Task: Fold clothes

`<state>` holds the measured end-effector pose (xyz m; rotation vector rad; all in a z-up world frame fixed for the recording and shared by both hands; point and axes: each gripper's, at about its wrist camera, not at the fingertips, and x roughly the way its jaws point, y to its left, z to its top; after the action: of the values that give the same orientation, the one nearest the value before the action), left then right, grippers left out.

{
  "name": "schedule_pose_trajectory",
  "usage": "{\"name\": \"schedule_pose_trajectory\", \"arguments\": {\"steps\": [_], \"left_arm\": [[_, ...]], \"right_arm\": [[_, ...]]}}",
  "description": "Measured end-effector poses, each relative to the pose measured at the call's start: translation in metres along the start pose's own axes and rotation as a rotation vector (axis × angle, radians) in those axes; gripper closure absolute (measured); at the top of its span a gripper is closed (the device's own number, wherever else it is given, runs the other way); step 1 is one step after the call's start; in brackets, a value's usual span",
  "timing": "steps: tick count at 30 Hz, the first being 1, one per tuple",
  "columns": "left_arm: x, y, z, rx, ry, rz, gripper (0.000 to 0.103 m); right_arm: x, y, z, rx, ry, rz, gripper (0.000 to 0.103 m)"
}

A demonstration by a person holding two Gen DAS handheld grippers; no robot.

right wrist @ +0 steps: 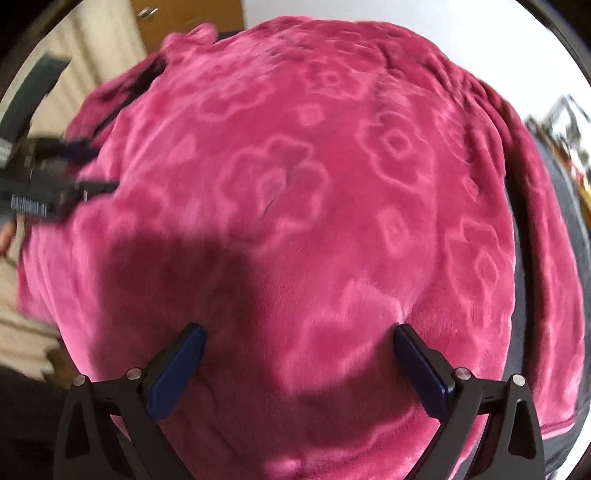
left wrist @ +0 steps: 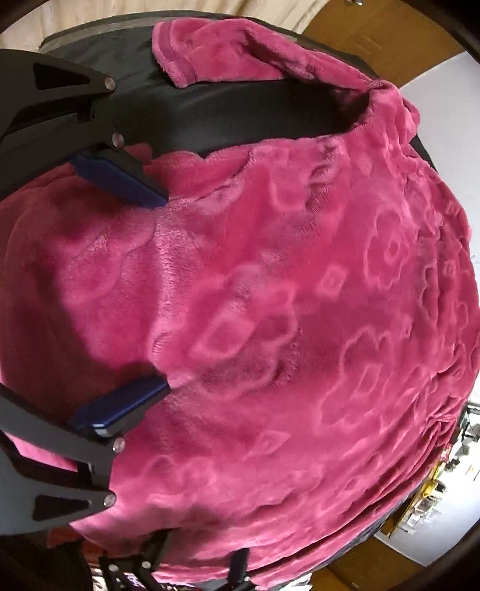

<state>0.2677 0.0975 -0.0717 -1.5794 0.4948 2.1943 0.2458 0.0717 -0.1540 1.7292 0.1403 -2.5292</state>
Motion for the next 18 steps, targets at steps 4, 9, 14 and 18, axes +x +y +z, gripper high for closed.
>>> {"name": "schedule_pose_trajectory", "arguments": {"steps": [4,9,14,18], "left_arm": [[0.0,0.0,-0.011,0.016,-0.011,0.014,0.009],[-0.002,0.001,-0.034,0.013,-0.039,0.015,0.009],[0.001,0.003,-0.037,0.003,-0.045,0.013,0.009],[0.012,0.013,-0.014,-0.011,0.026,0.008,0.009]], "right_arm": [[-0.001,0.0,0.0,-0.003,-0.018,0.008,0.0],[-0.01,-0.003,-0.019,0.001,-0.053,0.006,0.0],[-0.02,-0.007,-0.039,0.015,-0.126,-0.009,0.0],[-0.024,-0.005,-0.051,0.019,-0.21,-0.012,0.0]]}}
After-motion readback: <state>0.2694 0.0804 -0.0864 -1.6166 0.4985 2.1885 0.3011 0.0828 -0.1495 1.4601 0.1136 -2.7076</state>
